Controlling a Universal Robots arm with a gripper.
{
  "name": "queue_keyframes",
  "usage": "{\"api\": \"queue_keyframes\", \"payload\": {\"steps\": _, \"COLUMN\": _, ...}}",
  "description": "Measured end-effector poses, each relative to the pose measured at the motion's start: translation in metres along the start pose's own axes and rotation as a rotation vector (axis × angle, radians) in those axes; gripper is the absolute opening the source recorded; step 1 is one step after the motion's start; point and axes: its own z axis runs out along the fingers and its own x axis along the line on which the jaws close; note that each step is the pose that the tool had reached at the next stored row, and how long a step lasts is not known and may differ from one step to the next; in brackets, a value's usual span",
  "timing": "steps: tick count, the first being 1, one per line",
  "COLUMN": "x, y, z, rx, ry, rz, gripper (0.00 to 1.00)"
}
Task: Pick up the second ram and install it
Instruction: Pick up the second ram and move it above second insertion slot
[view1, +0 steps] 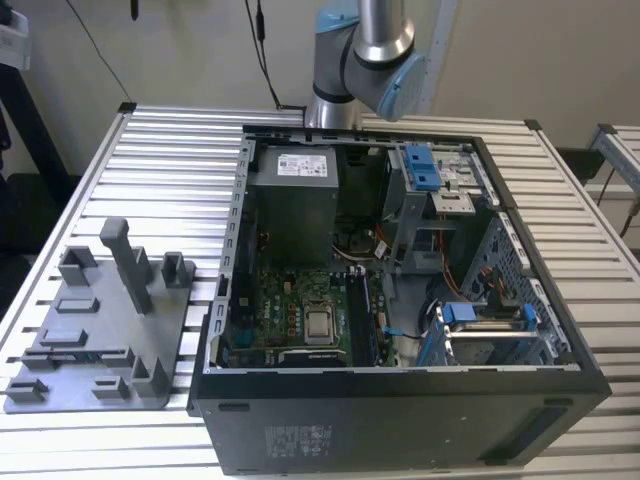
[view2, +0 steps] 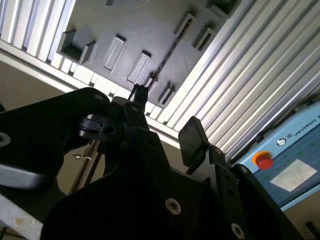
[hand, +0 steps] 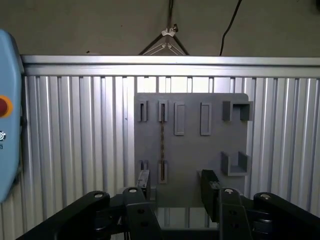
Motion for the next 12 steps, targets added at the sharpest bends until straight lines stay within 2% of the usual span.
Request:
{"api": "queue_keyframes", "payload": {"steps": 4, "x": 0.0000, "y": 0.0000, "z": 0.0033, "rx": 0.0000, "ry": 0.0000, "rz": 0.000, "gripper": 0.54}}
{"api": "queue_keyframes", "payload": {"steps": 12, "x": 0.0002, "y": -0.0001, "z": 0.0178, "rx": 0.0001, "ry": 0.0000, "rz": 0.000, "gripper": 0.54}}
